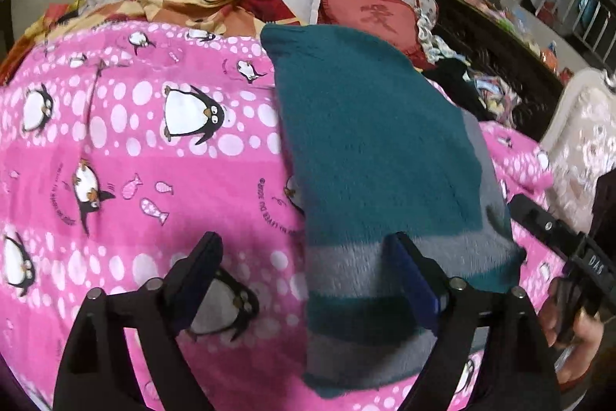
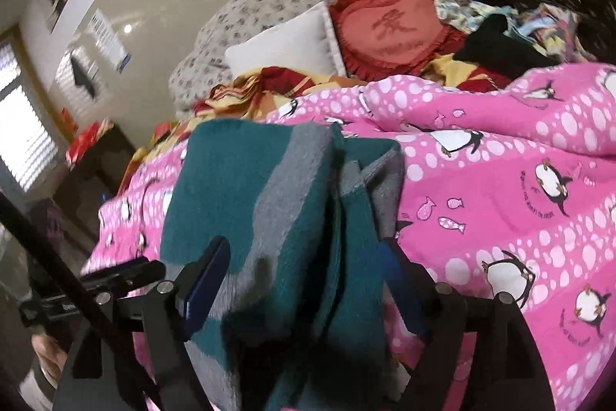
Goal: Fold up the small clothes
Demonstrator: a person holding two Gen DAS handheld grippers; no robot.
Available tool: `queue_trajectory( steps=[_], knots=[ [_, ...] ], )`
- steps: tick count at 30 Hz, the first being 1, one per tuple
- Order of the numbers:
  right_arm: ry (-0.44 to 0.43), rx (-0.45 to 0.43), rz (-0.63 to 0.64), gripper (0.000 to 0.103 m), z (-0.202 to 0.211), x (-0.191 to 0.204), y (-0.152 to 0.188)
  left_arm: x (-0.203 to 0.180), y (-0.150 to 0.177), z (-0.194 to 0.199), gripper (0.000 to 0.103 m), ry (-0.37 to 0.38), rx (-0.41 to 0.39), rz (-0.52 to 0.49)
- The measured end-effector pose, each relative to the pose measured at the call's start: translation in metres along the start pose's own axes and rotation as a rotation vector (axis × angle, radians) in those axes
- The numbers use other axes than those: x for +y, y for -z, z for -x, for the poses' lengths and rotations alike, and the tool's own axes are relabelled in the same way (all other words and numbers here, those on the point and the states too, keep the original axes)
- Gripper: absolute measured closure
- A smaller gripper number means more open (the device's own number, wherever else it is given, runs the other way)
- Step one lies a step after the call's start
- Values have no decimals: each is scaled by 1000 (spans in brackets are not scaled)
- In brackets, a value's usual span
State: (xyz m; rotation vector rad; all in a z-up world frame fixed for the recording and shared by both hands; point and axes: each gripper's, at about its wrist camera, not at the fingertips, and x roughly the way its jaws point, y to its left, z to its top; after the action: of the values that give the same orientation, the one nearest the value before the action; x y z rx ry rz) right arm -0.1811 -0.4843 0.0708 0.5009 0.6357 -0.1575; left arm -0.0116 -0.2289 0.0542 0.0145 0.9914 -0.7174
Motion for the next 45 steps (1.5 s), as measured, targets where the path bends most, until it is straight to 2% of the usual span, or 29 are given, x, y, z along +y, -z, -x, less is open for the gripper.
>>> queue_trajectory(
  steps=[4,8,10,13,16,22,30,31,32,33,34,35,37,41,45],
  knots=[
    [64,43,-13,16,-21,-6,-3,2,-5,-7,8,16,-10,0],
    [0,67,-54,12,-37,-19,-6,1,-10,-14,4,27,-13,-7],
    [-15,90,-58,10,-44,-25,-4,6,-13,-17,4,61,-19,17],
    [-94,124,-79,10,-52,-30,1,13,-13,-26,0,98,-18,57],
    [-112,133,-62,9,-56,-27,5,14,-12,-37,0,149,3,95],
    [-156,133,-91,9,-61,-32,8,0,-16,-45,0,124,-3,42],
    [-160,138,-82,9,-64,-30,9,-6,-16,-52,0,124,20,40],
    [-159,141,-70,11,-65,-28,9,-7,-16,-54,0,131,30,36],
    [-159,142,-62,14,-64,-27,9,-7,-15,-54,4,137,40,31],
    [-164,142,-53,22,-63,-24,9,-9,-15,-55,9,145,46,25],
    [-169,141,-47,33,-61,-22,9,-13,-15,-53,21,160,48,13],
    [-173,137,-35,37,-59,-19,8,-17,-16,-51,33,166,48,-1],
    [-176,121,-15,56,-52,-11,6,-28,-17,-44,39,124,42,-40],
    [-222,105,-27,63,-38,-1,-1,-34,-19,-28,52,114,49,-46],
    [-276,83,16,63,-11,24,-7,-41,-20,6,53,96,41,-84]
  ],
)
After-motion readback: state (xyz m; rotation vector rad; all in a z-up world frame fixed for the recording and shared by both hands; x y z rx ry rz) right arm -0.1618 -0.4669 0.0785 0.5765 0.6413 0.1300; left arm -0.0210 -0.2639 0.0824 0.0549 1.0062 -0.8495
